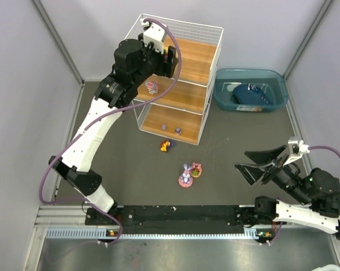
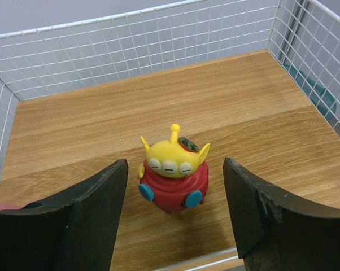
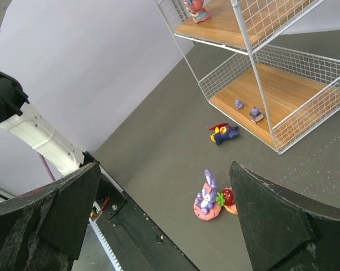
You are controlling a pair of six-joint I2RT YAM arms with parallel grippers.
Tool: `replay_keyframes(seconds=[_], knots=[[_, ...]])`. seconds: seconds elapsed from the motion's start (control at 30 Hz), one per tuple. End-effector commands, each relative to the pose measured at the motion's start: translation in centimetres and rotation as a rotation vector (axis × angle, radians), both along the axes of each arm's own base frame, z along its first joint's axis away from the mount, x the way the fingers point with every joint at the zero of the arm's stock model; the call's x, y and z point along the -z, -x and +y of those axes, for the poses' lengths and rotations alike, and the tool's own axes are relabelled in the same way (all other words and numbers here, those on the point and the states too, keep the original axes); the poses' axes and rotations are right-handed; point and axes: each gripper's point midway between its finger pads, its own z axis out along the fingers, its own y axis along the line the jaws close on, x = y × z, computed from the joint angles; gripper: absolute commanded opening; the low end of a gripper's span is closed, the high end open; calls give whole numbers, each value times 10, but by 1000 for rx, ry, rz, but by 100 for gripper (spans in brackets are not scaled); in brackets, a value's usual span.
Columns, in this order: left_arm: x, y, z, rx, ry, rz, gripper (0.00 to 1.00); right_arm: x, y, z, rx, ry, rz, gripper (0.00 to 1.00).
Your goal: Place and organize the plastic toys onto the shelf
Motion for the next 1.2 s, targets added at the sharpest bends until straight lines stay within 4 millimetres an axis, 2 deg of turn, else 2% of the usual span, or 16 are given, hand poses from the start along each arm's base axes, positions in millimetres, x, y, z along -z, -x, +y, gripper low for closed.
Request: replay_keyframes(seconds=[0.0, 0.7, 0.97, 1.1, 1.17], knots=[[-34, 10, 14, -22, 47, -93, 75, -7, 3, 1, -19, -32, -24, 99], [-59, 31, 19, 11, 103, -135, 79, -7, 2, -1, -15, -40, -27, 99], [-75, 52, 18, 75, 143, -165, 79, -7, 2, -1, -9, -42, -27, 99], [-83, 65, 25, 77, 159, -181, 80, -7, 1, -3, -5, -45, -28, 99], [-92, 79, 33, 78, 179, -203, 80, -7, 1, -3, -3, -46, -27, 99]])
